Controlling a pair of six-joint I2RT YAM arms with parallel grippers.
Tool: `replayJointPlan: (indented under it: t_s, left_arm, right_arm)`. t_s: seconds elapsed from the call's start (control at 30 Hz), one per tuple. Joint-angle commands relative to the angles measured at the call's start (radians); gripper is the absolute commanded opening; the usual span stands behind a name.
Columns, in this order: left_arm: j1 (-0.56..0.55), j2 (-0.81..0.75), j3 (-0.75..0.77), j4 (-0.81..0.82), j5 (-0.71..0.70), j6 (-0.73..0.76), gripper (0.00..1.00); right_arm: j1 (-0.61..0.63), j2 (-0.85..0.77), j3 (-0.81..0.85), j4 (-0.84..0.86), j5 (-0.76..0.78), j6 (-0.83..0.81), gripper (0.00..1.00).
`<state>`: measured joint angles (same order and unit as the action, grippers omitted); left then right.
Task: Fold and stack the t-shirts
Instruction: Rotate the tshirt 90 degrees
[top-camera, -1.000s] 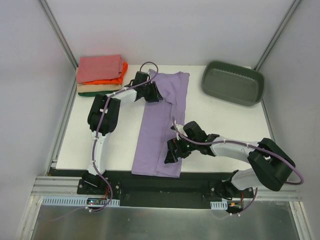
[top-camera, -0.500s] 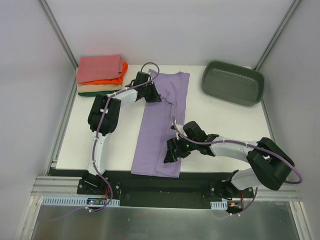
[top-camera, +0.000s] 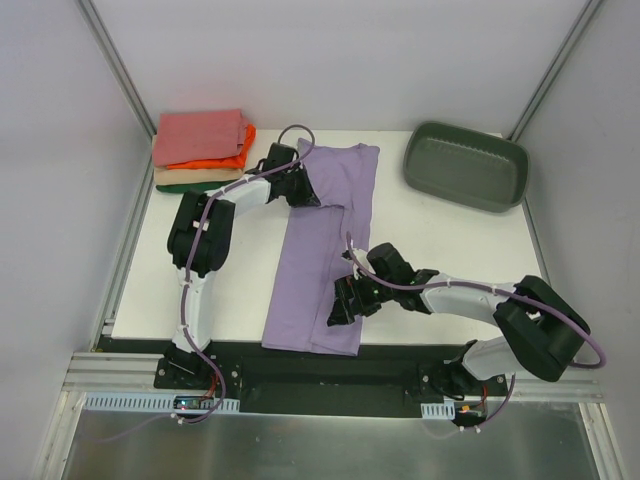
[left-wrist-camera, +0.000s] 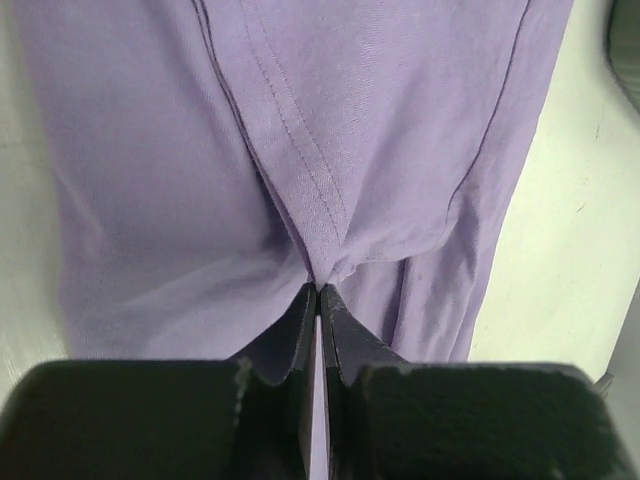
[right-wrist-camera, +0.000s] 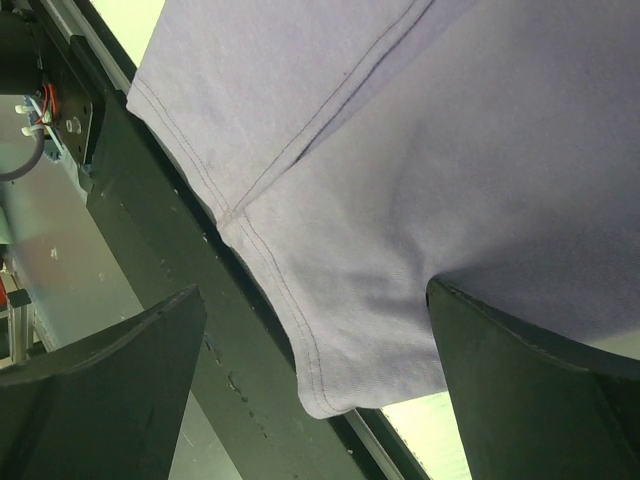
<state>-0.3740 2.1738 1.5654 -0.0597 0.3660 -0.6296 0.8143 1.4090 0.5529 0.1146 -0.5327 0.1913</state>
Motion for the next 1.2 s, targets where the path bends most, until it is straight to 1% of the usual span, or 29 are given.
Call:
replayJointPlan:
  t_s: [0.0, 0.27, 0.3, 0.37, 0.47, 0.53, 0.57, 0.6, 0.63, 0.67, 0.7, 0.73, 0.77, 0.87, 0.97, 1.03, 1.17]
  left_arm:
    - [-0.008, -0.062, -0.013, -0.084, 0.024, 0.001, 0.00]
    - [-0.005, -0.034, -0.005, -0.150, 0.005, 0.002, 0.00]
    - [-0.003, -0.028, 0.001, -0.157, 0.007, 0.002, 0.04]
    - [0.001, -0.020, 0.019, -0.170, 0.005, 0.013, 0.08]
    - [0.001, -0.040, 0.051, -0.193, 0.020, 0.037, 0.17]
    - [0.001, -0.086, 0.065, -0.206, 0.036, 0.059, 0.31]
    - [0.001, -0.124, 0.064, -0.212, 0.051, 0.071, 0.34]
    - [0.000, -0.167, 0.058, -0.215, 0.062, 0.085, 0.41]
    - [0.000, -0.211, 0.036, -0.216, 0.067, 0.093, 0.51]
    - [0.000, -0.265, 0.003, -0.216, 0.062, 0.093, 0.68]
    - [0.000, -0.314, -0.034, -0.216, 0.057, 0.096, 0.82]
    - [0.000, -0.366, -0.082, -0.216, 0.054, 0.100, 0.93]
    - [0.000, -0.417, -0.149, -0.218, 0.048, 0.103, 0.99]
    - [0.000, -0.546, -0.301, -0.204, 0.030, 0.097, 0.99]
    - [0.000, -0.626, -0.447, -0.113, 0.033, 0.070, 0.99]
    - [0.000, -0.605, -0.470, -0.077, 0.085, 0.062, 0.99]
    - [0.000, -0.476, -0.432, -0.058, 0.158, 0.036, 0.99]
  right_arm:
    - [0.003, 0.030, -0.056, -0.102, 0.065, -0.006, 0.96]
    - [0.003, 0.016, -0.056, -0.110, 0.071, -0.009, 0.96]
    - [0.003, 0.015, -0.056, -0.110, 0.071, -0.010, 0.96]
    - [0.005, 0.005, -0.050, -0.110, 0.082, -0.019, 0.96]
    - [0.003, -0.039, -0.028, -0.171, 0.092, -0.038, 0.96]
    - [0.005, -0.088, -0.001, -0.217, 0.106, -0.067, 0.96]
    - [0.005, -0.116, 0.021, -0.246, 0.120, -0.081, 0.96]
    - [0.005, -0.151, 0.033, -0.265, 0.144, -0.091, 0.96]
    - [0.005, -0.185, 0.045, -0.283, 0.166, -0.093, 0.96]
    - [0.006, -0.208, 0.054, -0.292, 0.180, -0.092, 0.96]
    - [0.005, -0.226, 0.065, -0.297, 0.188, -0.084, 0.96]
    - [0.005, -0.234, 0.074, -0.300, 0.197, -0.073, 0.96]
    - [0.005, -0.234, 0.087, -0.308, 0.209, -0.066, 0.96]
    - [0.003, -0.203, 0.123, -0.326, 0.235, -0.044, 0.96]
    - [0.002, -0.141, 0.165, -0.325, 0.250, -0.026, 0.96]
    - [0.000, -0.092, 0.194, -0.322, 0.244, -0.015, 0.96]
    - [-0.023, 0.027, 0.237, -0.306, 0.243, -0.013, 0.96]
